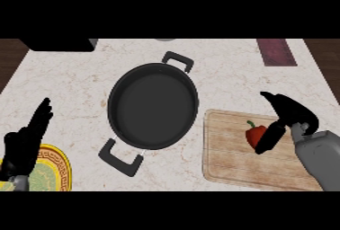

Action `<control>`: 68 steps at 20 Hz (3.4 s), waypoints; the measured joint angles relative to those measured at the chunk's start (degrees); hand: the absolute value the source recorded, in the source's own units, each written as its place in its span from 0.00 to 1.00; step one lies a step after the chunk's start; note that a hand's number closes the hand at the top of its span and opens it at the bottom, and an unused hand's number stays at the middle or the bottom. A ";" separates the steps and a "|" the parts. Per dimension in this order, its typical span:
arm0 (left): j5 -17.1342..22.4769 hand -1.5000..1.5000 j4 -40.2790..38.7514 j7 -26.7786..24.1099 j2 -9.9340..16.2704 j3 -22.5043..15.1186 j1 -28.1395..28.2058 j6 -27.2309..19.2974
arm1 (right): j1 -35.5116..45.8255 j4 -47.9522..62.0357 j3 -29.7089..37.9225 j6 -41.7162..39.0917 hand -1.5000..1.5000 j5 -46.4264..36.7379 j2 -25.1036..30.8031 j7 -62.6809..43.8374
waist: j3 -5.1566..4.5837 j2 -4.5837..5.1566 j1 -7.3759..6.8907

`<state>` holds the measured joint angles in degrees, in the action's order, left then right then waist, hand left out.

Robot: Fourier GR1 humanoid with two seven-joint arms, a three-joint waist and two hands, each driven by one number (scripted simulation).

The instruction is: Pick the bell pepper from the cutting board and place it in the pot

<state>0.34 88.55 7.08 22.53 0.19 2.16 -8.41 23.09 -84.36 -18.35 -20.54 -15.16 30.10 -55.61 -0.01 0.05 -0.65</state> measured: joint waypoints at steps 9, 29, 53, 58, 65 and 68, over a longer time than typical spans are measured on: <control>-1.30 0.50 0.35 0.32 -1.30 1.63 0.31 1.90 | 2.16 7.96 0.52 -1.50 0.00 -5.13 -5.73 1.02 | 0.00 -0.04 0.30; -5.13 0.50 -1.21 0.88 -4.64 5.62 -2.16 5.23 | 0.38 17.58 4.72 -4.31 1.00 -17.46 -10.30 10.84 | -0.11 -0.17 0.50; -8.05 0.50 -1.53 1.01 -7.69 2.58 -5.99 9.01 | 18.42 9.96 -27.39 11.42 1.00 -24.18 -29.30 -2.88 | -0.17 0.22 -7.67; -8.41 0.50 -2.35 1.27 -8.06 2.43 -6.15 8.64 | 27.65 8.28 -32.51 15.58 1.00 -29.61 -29.34 -7.75 | -0.27 -0.60 -7.23; -8.33 0.50 -3.67 1.34 -7.40 3.41 -6.86 8.66 | 37.35 6.75 -33.33 19.81 1.00 -35.28 -29.15 -12.39 | -0.25 -0.66 -6.12; -8.08 0.50 -4.14 1.21 -7.16 3.85 -7.37 8.82 | 40.16 6.63 -32.21 21.76 1.00 -36.22 -29.10 -13.46 | -0.25 -0.50 -5.78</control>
<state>-7.74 84.41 8.29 15.37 4.03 -5.21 0.41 63.25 -77.72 -50.56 1.22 -51.39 0.99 -69.08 -0.26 -0.45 -6.43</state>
